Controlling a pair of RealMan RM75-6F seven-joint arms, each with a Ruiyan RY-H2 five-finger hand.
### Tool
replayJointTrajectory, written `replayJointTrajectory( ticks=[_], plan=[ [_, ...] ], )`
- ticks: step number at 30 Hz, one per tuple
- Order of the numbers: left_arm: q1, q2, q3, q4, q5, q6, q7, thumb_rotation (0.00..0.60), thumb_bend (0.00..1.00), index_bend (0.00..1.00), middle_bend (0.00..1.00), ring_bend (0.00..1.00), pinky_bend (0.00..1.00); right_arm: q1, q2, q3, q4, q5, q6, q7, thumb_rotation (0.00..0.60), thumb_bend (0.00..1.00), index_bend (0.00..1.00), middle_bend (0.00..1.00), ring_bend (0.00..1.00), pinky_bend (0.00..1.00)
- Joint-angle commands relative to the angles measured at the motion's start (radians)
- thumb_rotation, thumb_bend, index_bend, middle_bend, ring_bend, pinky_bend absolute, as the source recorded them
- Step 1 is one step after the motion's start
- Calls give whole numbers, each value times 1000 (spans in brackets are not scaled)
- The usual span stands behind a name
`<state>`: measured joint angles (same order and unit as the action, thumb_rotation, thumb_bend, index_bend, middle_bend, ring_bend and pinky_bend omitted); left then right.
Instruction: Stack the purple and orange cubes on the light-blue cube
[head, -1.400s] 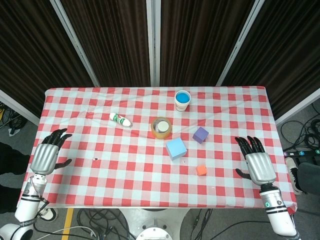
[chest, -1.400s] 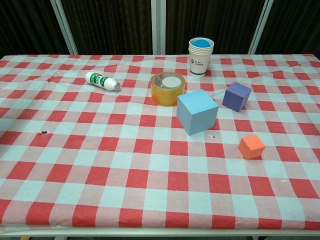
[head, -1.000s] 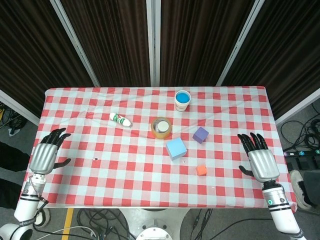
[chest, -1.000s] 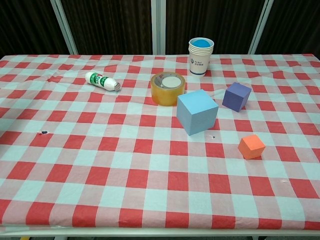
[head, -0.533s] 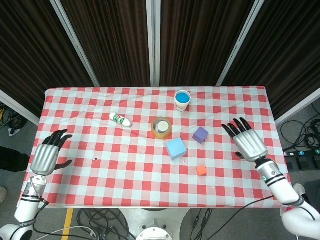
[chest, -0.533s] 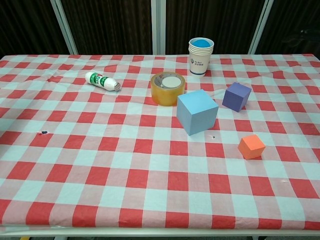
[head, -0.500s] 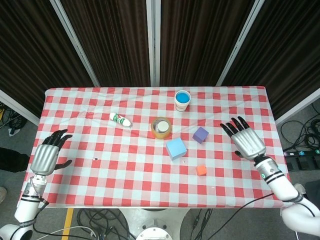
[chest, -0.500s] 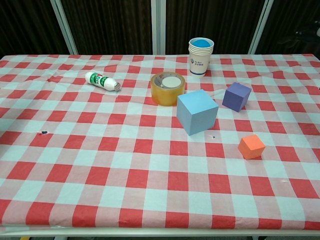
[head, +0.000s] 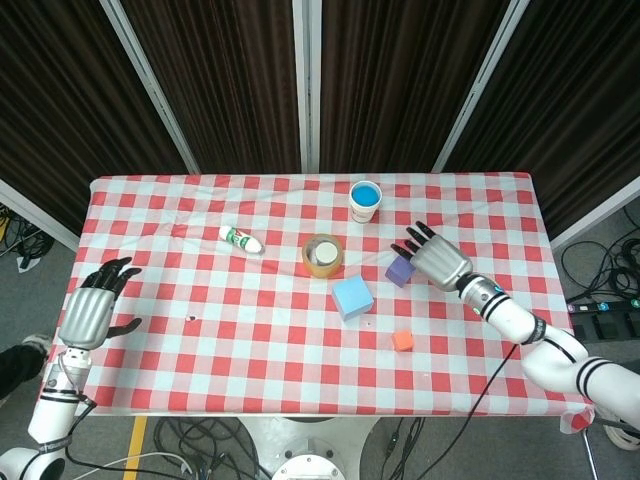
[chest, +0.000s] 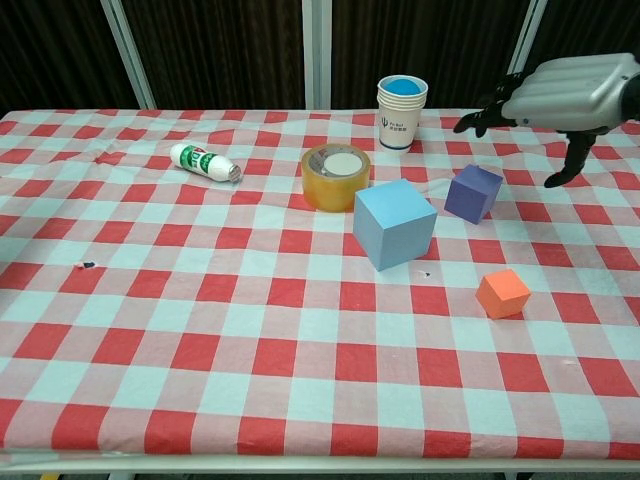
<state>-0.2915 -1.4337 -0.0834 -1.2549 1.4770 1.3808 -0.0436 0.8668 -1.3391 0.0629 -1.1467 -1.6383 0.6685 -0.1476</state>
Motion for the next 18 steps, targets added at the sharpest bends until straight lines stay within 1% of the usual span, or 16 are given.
replayJointTrajectory(
  ticks=[1, 6, 14, 18],
  plan=[
    [0, -1, -1, 3, -1, 1, -2, 600, 111, 277, 244, 162, 285, 33, -52, -37, 68, -48, 4, 56, 600, 84, 0, 209, 0, 0],
    [0, -3, -4, 14, -5, -1, -4, 600, 112, 277, 244, 161, 285, 63, -121, -66, 175, -81, 32, 155, 600, 84, 0, 216, 0, 0],
    [0, -7, -1, 29, -6, -7, -15, 600, 111, 277, 244, 161, 286, 90, -196, -113, 292, -108, 57, 248, 600, 91, 0, 223, 0, 0],
    [0, -7, -2, 33, -9, -9, -17, 600, 111, 277, 244, 161, 285, 97, -223, -131, 339, -114, 69, 280, 600, 103, 1, 268, 0, 0]
  ],
)
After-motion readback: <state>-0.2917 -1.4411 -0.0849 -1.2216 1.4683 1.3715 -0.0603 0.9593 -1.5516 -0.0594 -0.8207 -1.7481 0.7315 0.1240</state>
